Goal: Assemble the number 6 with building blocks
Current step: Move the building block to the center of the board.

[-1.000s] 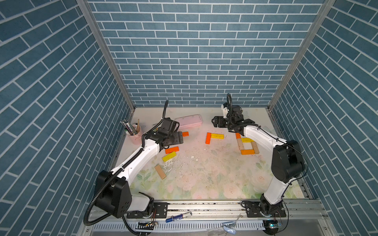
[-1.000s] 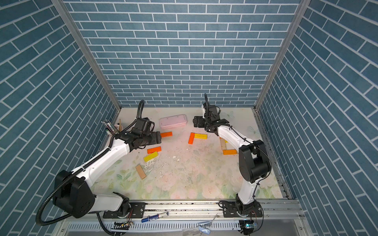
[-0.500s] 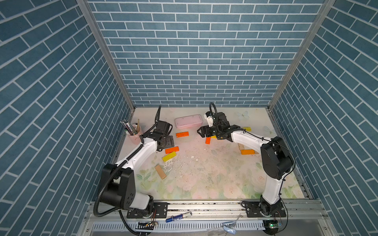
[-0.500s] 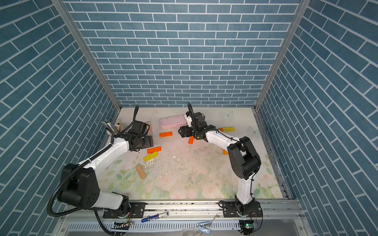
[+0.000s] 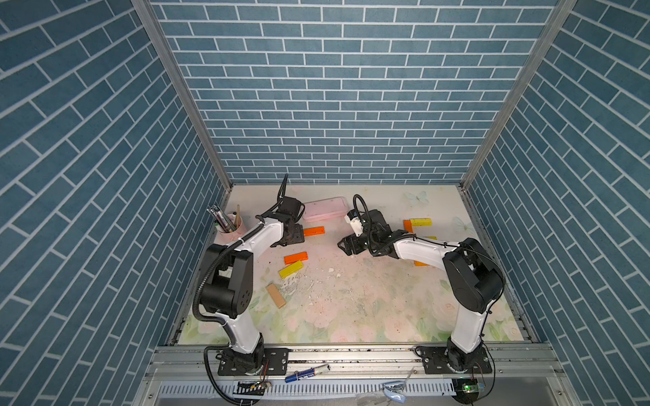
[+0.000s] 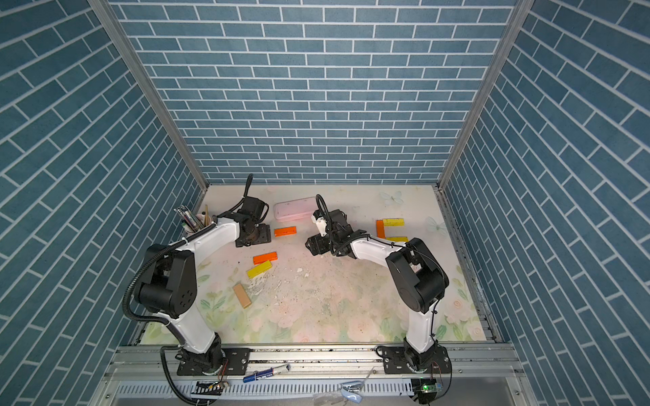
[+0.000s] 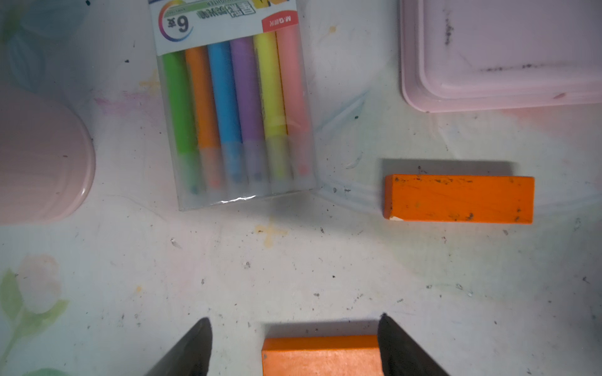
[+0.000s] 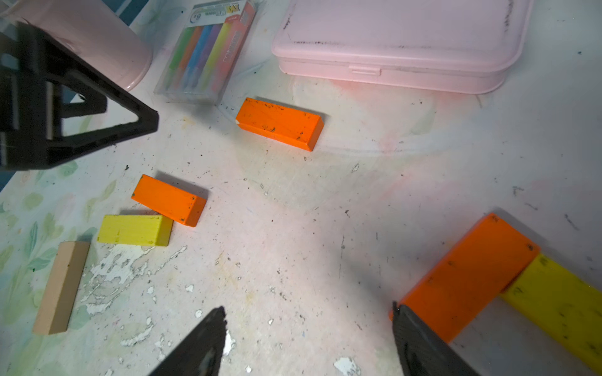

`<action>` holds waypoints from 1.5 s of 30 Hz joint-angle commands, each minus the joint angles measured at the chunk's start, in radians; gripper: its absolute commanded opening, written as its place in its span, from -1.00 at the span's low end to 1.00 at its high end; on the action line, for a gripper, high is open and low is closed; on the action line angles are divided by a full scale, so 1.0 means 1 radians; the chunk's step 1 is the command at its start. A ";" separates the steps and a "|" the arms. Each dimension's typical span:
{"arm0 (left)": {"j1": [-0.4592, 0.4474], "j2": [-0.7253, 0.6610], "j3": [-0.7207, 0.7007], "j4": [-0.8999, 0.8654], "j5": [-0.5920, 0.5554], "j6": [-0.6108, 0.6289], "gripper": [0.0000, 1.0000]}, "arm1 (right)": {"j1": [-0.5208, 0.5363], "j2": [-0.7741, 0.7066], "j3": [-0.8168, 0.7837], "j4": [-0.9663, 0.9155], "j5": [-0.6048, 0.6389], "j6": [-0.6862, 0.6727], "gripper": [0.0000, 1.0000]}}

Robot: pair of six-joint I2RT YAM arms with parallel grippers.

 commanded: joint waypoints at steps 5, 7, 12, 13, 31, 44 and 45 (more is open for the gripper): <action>0.008 0.033 -0.032 0.054 0.045 0.020 0.67 | 0.003 -0.119 -0.041 0.036 0.027 -0.051 0.63; 0.008 0.040 -0.046 0.066 0.055 0.018 0.71 | 0.003 -0.146 -0.060 0.044 0.034 -0.051 0.64; 0.006 0.022 -0.104 0.076 0.092 -0.013 0.77 | 0.003 -0.191 -0.091 0.053 0.047 -0.041 0.67; 0.005 0.006 -0.123 0.077 0.090 -0.020 0.79 | 0.003 -0.194 -0.089 0.049 0.046 -0.040 0.68; -0.008 -0.116 -0.367 0.182 0.095 -0.057 0.99 | 0.003 -0.227 -0.139 0.023 0.064 -0.011 0.74; -0.063 0.010 -0.262 0.207 0.115 -0.034 0.93 | 0.004 -0.302 -0.181 0.002 0.110 -0.002 0.75; -0.065 0.024 -0.249 0.194 0.118 -0.029 0.91 | 0.003 -0.307 -0.188 0.005 0.115 0.002 0.75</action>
